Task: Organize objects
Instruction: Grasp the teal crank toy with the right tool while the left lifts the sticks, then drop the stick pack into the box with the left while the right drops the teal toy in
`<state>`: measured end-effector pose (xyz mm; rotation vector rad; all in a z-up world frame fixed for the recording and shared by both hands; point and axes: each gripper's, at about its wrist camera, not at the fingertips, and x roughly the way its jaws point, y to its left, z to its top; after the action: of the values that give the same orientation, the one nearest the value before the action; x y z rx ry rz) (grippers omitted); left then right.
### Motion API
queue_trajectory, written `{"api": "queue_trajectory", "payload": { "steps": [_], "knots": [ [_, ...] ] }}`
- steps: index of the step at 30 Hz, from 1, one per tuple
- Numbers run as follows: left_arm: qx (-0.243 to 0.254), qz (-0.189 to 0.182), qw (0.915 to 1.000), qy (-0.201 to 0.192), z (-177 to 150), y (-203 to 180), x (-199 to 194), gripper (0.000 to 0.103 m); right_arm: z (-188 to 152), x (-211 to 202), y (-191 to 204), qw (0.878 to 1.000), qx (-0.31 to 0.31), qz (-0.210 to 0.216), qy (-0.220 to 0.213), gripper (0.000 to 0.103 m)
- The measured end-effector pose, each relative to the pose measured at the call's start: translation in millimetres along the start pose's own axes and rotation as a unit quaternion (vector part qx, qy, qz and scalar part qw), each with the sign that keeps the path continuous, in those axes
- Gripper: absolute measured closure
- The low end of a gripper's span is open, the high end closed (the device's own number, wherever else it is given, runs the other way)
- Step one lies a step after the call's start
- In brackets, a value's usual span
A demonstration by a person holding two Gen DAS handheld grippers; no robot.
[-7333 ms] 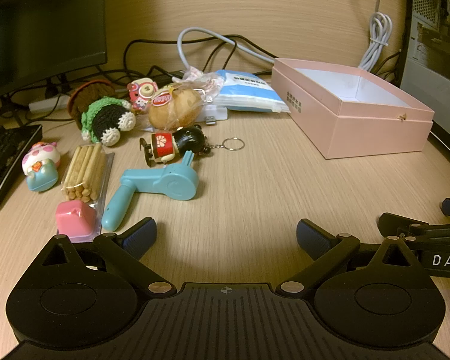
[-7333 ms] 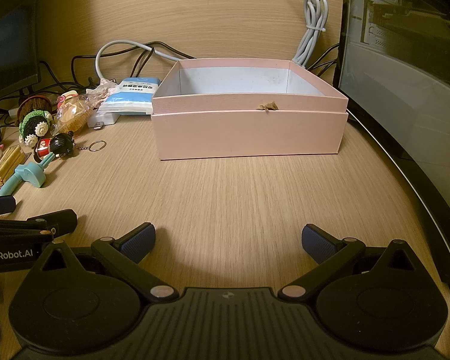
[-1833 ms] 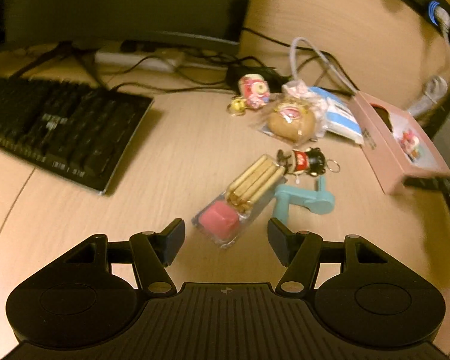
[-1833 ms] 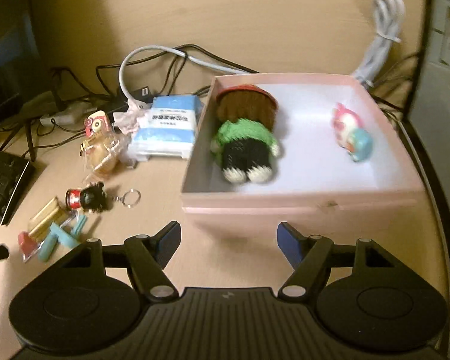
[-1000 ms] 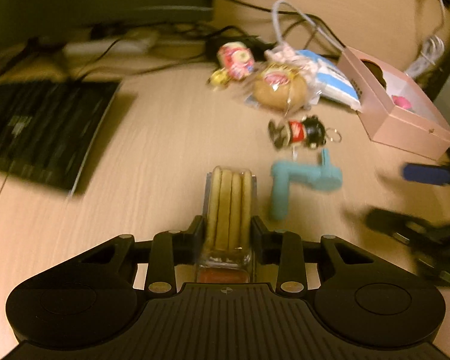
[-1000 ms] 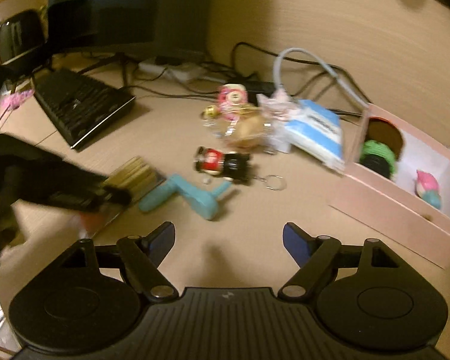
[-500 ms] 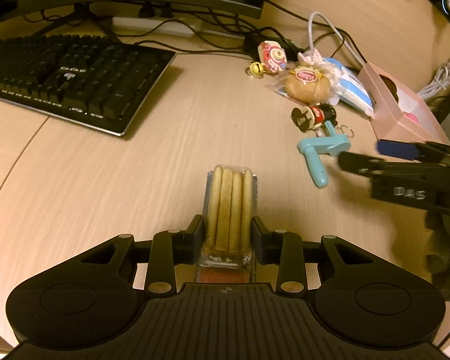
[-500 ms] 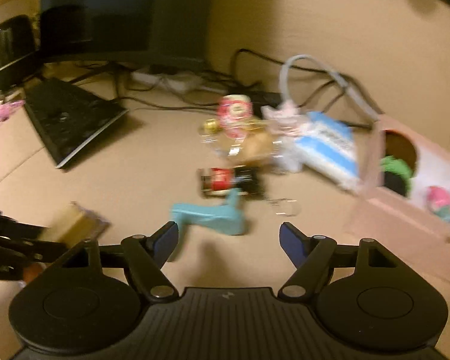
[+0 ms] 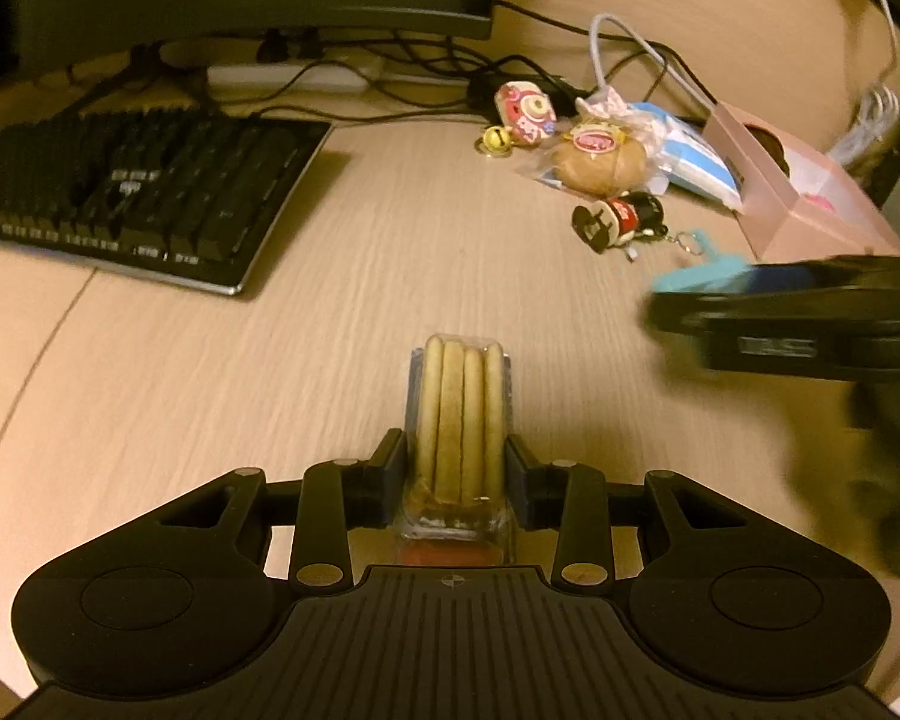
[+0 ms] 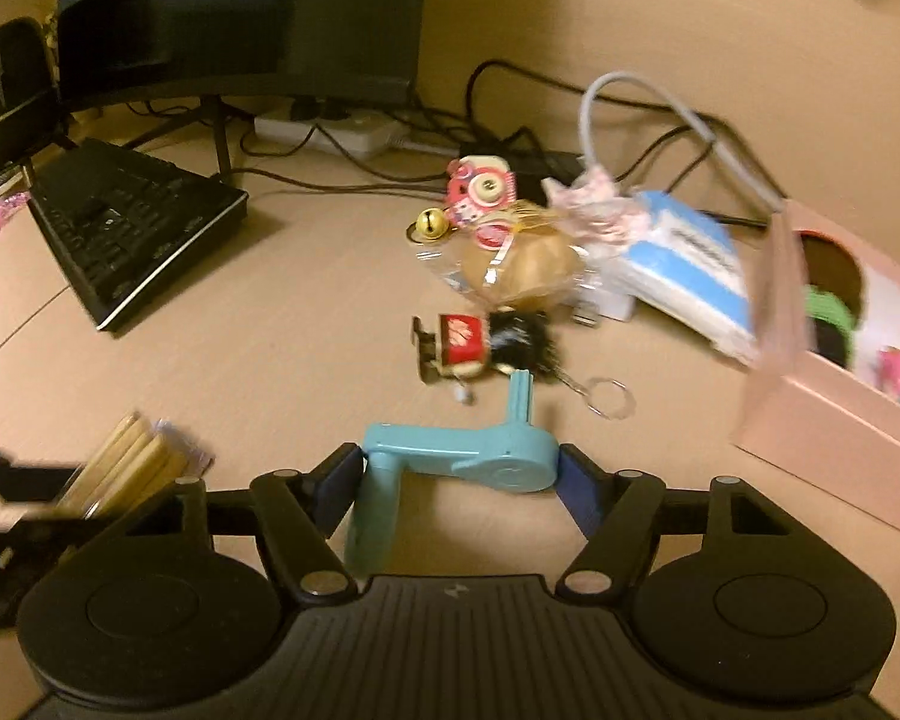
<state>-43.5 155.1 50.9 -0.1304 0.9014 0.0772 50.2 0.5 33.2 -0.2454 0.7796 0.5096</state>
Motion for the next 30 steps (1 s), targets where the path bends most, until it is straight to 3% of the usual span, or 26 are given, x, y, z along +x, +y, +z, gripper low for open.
{"api": "queue_trajectory", "payload": {
  "steps": [3, 5, 9, 12, 14, 18, 24, 27, 30],
  "knots": [
    [0.032, 0.018, 0.9993, -0.006, -2, -11, 0, 0.066, -12, -36, -12, 1.0, 0.009, -0.008, -0.013, 0.033],
    [0.041, 0.007, 0.9991, 0.0, 0, -16, 0, 0.066, -21, -61, -26, 0.999, 0.024, -0.022, -0.022, 0.033],
    [0.027, -0.067, 0.9968, 0.033, 8, -29, 3, 0.067, -40, -110, -58, 0.995, 0.054, -0.07, -0.044, 0.033],
    [0.005, -0.135, 0.9889, 0.063, 24, -48, 6, 0.067, -53, -139, -78, 0.989, 0.072, -0.112, -0.06, 0.033],
    [0.01, -0.173, 0.9834, 0.053, 45, -70, 0, 0.067, -63, -158, -93, 0.985, 0.09, -0.133, -0.068, 0.033],
    [0.053, -0.226, 0.9726, -0.011, 111, -124, -27, 0.068, -82, -191, -110, 0.975, 0.11, -0.169, -0.093, 0.033],
    [0.08, -0.241, 0.9638, -0.081, 197, -209, -31, 0.067, -103, -214, -129, 0.963, 0.153, -0.187, -0.119, 0.033],
    [0.107, -0.258, 0.9582, -0.062, 224, -256, 7, 0.066, -110, -212, -136, 0.96, 0.169, -0.19, -0.119, 0.033],
    [0.114, -0.227, 0.966, -0.046, 228, -279, 42, 0.065, -112, -206, -139, 0.959, 0.176, -0.188, -0.116, 0.033]
  ]
}}
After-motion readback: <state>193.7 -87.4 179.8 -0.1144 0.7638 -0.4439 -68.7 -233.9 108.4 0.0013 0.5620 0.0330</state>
